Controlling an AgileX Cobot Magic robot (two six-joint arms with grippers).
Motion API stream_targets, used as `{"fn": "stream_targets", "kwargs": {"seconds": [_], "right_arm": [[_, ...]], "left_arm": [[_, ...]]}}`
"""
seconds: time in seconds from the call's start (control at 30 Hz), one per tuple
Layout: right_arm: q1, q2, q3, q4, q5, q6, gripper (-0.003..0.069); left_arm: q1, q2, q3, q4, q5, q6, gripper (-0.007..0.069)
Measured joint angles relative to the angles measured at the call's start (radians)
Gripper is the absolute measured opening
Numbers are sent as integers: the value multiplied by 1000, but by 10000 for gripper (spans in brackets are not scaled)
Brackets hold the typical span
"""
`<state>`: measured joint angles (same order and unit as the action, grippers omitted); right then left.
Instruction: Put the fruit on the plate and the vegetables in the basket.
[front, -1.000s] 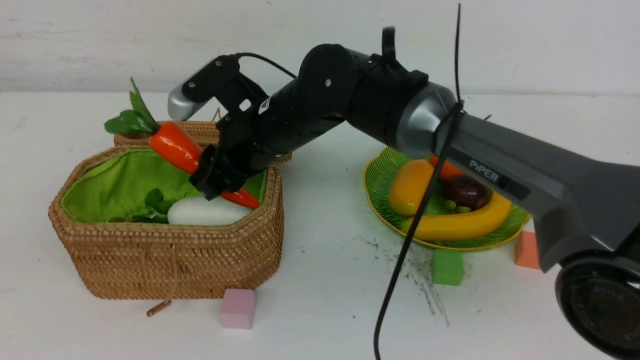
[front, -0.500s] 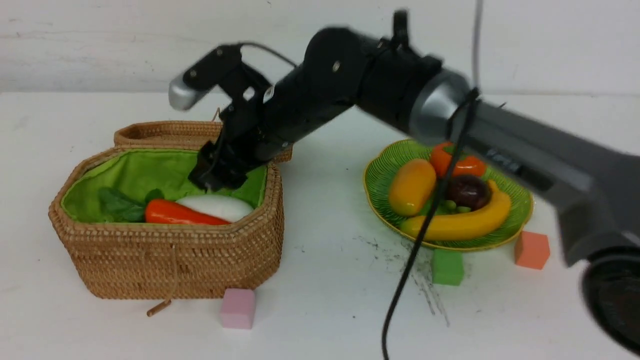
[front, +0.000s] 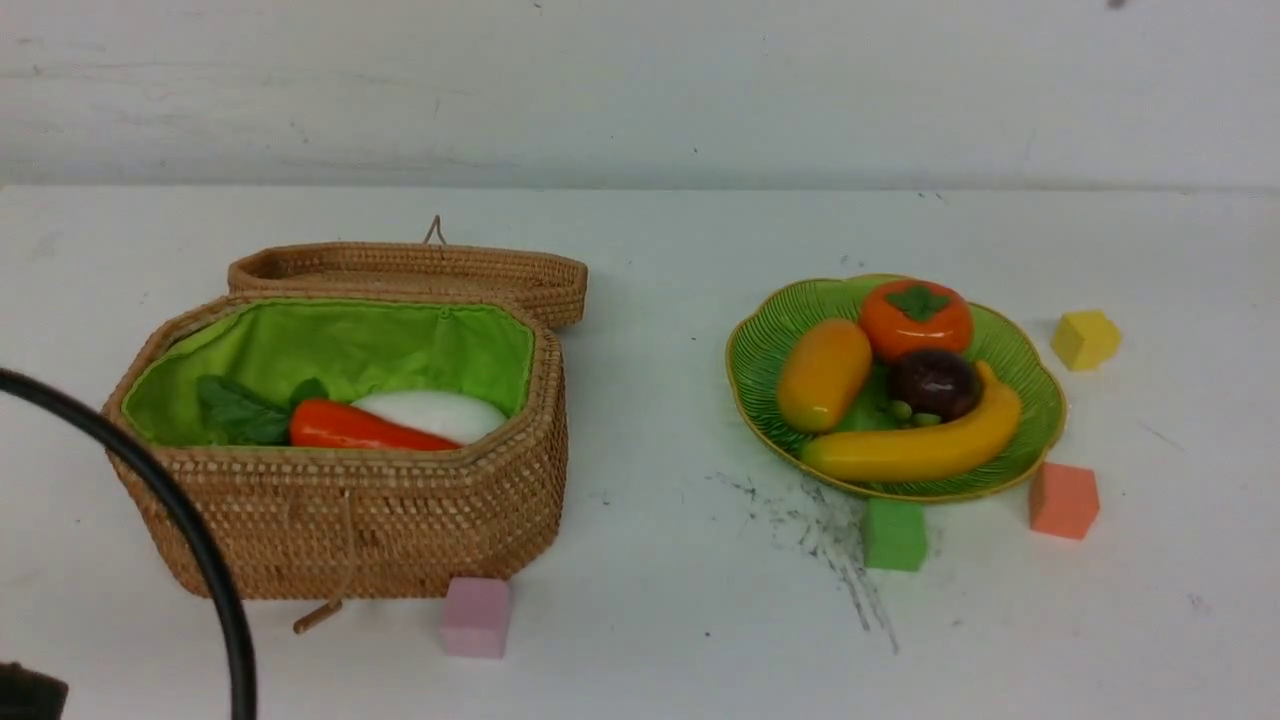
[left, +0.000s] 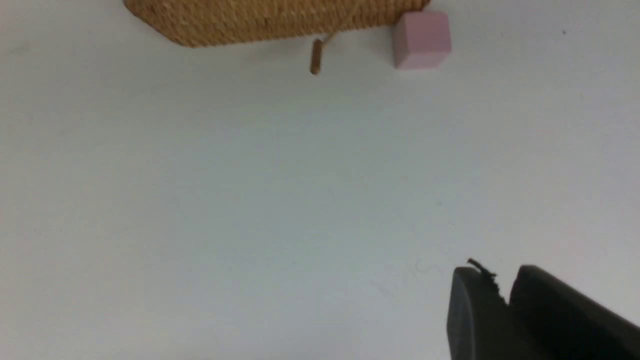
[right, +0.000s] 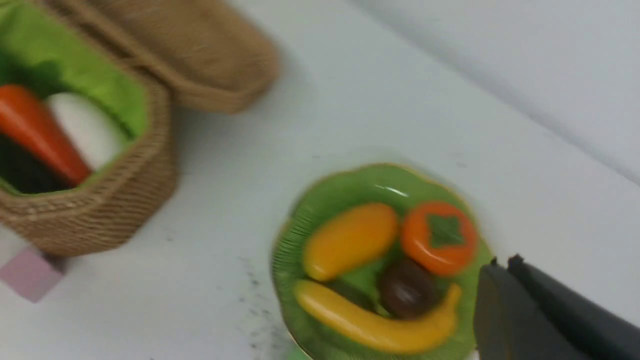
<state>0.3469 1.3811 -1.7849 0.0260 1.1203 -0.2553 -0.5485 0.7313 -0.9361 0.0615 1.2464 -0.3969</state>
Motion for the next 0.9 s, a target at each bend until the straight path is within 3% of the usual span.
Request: {"fn": "stream_targets", "kwargs": {"seconds": [0.1, 0.33, 0.43, 0.7, 0.9], "right_arm": [[-45, -263, 332, -3, -113, 62, -8], [-61, -874, 1189, 31, -657, 348, -8], [-61, -1010, 1378, 30, -719, 416, -8], [-61, -1169, 1474, -6, -744, 436, -8], [-61, -1181, 1478, -37, -745, 440, -8]], "left_arm": [[0, -6, 11, -61, 0, 17, -13], [0, -141, 41, -84, 0, -8, -13], [0, -197, 42, -61, -20, -44, -13], [0, -287, 45, -30, -70, -195, -13], [0, -288, 45, -36, -73, -217, -13]]}}
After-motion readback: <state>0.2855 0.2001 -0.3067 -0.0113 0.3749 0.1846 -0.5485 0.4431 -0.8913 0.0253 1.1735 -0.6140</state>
